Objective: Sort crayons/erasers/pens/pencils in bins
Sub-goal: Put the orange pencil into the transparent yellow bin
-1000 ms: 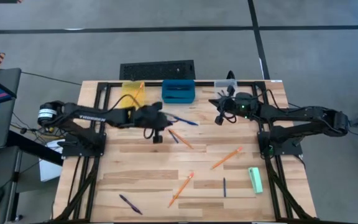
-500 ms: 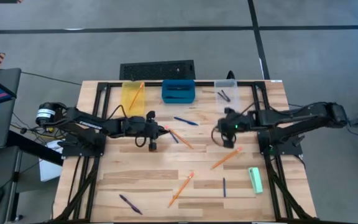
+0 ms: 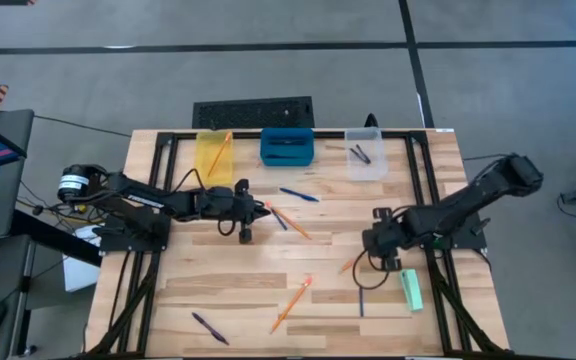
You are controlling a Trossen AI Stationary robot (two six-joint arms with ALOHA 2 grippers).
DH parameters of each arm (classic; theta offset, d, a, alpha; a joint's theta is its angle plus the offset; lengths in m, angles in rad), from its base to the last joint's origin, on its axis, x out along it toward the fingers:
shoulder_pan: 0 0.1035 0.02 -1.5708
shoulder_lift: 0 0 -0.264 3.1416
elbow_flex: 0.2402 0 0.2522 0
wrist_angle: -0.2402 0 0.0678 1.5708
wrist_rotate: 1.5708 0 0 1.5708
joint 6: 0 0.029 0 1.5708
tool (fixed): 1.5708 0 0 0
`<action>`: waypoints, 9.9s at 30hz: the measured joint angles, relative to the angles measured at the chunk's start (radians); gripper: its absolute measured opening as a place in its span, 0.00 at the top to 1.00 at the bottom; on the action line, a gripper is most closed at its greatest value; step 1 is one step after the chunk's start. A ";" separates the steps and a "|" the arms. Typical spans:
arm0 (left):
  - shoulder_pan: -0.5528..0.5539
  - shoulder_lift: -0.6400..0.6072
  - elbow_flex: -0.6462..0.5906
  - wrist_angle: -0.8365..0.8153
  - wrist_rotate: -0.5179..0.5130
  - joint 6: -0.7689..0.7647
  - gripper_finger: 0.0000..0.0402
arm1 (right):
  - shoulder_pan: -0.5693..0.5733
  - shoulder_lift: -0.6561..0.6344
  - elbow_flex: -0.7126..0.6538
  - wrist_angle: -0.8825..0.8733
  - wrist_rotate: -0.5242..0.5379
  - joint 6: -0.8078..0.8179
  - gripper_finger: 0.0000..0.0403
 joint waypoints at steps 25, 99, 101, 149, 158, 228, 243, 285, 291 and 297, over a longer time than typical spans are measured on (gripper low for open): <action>0.089 0.000 0.000 -0.012 0.100 -0.246 1.00 | -0.034 0.267 0.041 0.044 -0.034 -0.196 0.85; 0.127 0.219 0.314 -0.064 0.624 -0.682 0.73 | -0.149 0.421 0.364 0.952 0.644 -1.829 0.92; 0.127 0.219 0.314 -0.060 0.630 -0.675 0.78 | -0.149 0.421 0.364 0.952 0.647 -1.826 0.92; 0.194 0.152 0.314 -0.262 0.513 -0.371 1.00 | -0.064 0.272 0.363 0.488 0.815 -1.015 0.54; 0.248 -0.020 0.434 -0.705 0.245 -0.133 1.00 | -0.104 0.223 0.243 0.368 0.721 -0.571 0.86; 0.849 0.085 0.331 -0.652 -0.107 0.055 1.00 | -0.525 -0.117 -0.296 1.250 0.073 -0.659 0.99; 0.848 0.085 0.331 -0.667 -0.107 0.054 0.99 | -0.525 -0.117 -0.296 1.248 0.067 -0.654 0.99; 0.816 0.082 0.379 -0.820 -0.184 0.121 0.68 | -0.525 -0.117 -0.296 1.245 0.061 -0.662 0.99; 0.779 0.080 0.398 -0.810 -0.144 0.150 0.71 | -0.525 -0.117 -0.296 1.236 0.061 -0.662 0.99; 0.799 0.080 0.381 -0.792 -0.132 0.156 0.77 | -0.525 -0.117 -0.297 1.232 0.061 -0.661 1.00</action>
